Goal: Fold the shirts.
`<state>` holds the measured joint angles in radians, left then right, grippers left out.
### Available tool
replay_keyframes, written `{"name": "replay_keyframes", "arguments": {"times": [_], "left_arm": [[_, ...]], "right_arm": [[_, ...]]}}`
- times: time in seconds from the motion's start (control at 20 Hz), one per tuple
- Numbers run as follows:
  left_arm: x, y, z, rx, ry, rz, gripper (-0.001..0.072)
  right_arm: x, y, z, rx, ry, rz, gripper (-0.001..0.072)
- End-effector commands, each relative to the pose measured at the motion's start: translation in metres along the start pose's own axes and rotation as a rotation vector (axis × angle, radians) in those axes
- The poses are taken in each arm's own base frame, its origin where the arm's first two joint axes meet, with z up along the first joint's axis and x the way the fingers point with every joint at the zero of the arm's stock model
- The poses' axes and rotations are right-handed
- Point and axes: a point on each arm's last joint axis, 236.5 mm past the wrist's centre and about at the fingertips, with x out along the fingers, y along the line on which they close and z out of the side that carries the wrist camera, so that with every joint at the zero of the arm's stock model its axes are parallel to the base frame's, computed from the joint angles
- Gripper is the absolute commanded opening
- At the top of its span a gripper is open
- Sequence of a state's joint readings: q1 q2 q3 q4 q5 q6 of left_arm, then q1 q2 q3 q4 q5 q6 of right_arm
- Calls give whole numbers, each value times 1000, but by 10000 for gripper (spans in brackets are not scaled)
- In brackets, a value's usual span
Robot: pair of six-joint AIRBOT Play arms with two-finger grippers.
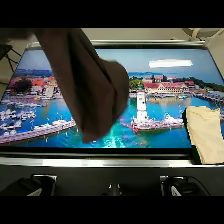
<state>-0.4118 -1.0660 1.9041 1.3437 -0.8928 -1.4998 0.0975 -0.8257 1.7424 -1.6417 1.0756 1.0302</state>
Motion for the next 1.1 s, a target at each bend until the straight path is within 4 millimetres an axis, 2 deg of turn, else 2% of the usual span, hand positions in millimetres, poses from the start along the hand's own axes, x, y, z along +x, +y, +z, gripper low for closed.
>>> {"name": "replay_keyframes", "arguments": {"times": [0.0, 0.15, 0.25, 0.35, 0.4, 0.45, 0.55, 0.7, 0.8, 1.05], "left_arm": [[25, 12, -100, -67, 254, 34, 20], [47, 27, -242, -158, 532, 76, 21], [43, 34, -329, -227, 680, 117, 21], [27, 35, -384, -267, 795, 142, 21], [19, 35, -400, -272, 839, 146, 21], [13, 34, -410, -274, 878, 148, 21], [9, 33, -412, -274, 893, 147, 21], [12, 34, -410, -274, 877, 148, 21], [12, 34, -410, -274, 877, 148, 21], [13, 34, -409, -274, 870, 148, 21]], "right_arm": [[-11, 41, -64, 30, 281, 171, 666], [14, 115, -141, 28, 596, 457, 667], [33, 188, -187, 60, 711, 705, 668], [36, 259, -238, 127, 807, 921, 673], [30, 286, -265, 152, 863, 1000, 682], [20, 310, -293, 177, 934, 1067, 689], [2, 343, -335, 229, 1049, 1144, 688], [-23, 380, -375, 268, 1125, 1250, 690], [-38, 389, -387, 281, 1187, 1303, 690], [-29, 404, -391, 354, 1193, 1304, 685]]}}
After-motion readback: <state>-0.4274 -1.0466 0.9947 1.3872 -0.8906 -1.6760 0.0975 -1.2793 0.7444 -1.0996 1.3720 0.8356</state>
